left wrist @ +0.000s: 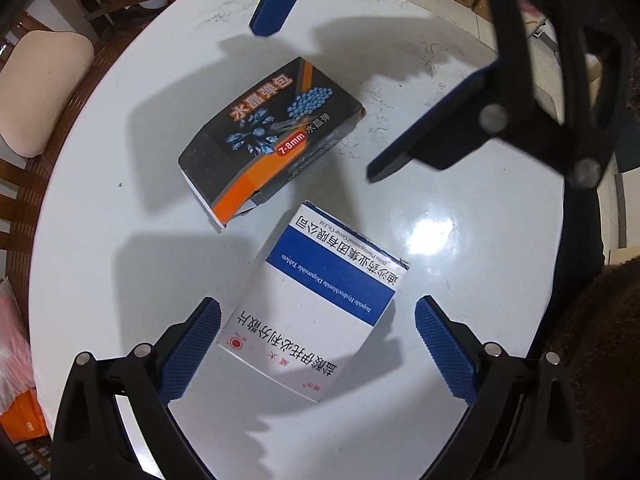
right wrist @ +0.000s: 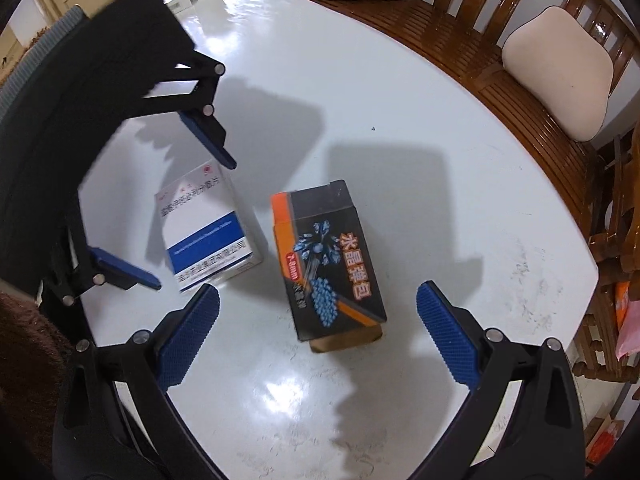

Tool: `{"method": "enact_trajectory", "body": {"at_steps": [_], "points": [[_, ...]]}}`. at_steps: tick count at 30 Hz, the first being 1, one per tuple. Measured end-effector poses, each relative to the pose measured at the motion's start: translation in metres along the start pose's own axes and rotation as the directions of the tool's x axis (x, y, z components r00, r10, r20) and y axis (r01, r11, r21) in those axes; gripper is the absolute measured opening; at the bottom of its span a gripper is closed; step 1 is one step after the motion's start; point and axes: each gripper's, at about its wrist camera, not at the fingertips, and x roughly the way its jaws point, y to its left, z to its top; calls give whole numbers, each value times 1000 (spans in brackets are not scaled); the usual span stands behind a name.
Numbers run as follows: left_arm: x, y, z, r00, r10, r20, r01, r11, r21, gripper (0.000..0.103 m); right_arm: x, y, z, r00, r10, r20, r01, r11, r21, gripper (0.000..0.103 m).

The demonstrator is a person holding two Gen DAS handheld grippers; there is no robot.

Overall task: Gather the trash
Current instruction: 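Move both tools back over the table toward the medicine box and black-orange box, then grasp the white-blue medicine box with the left tool while the right tool grasps the black-orange box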

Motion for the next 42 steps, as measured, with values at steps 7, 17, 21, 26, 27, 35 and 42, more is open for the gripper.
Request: {"method": "enact_trajectory", "body": {"at_steps": [7,17,21,26,27,35,42], "points": [[13,7,3,1000,-20,-6,20,1000,-4,95,16,1,0,1000,-18,1,18,1000,3,97],[13,22,-9,1000,-22,19,22,1000,-8,94,40,-9,13,999,-37,-25,37,999,10,91],[12,19,-9,1000,2,23,-2,1000,-12,89,41,-7,13,998,-60,-30,60,998,1,87],[9,21,-16,999,32,34,-31,999,-38,77,38,-4,8,996,-87,-18,88,996,23,81],[9,23,-17,999,34,36,-32,998,-45,76,37,-5,8,996,-92,-14,92,995,32,79],[6,22,-23,997,49,55,-43,992,-116,68,30,-4,3,992,-126,-1,125,986,108,55],[1,9,-30,992,96,80,-70,957,-280,67,28,5,-2,986,-168,2,166,974,151,55]]}}
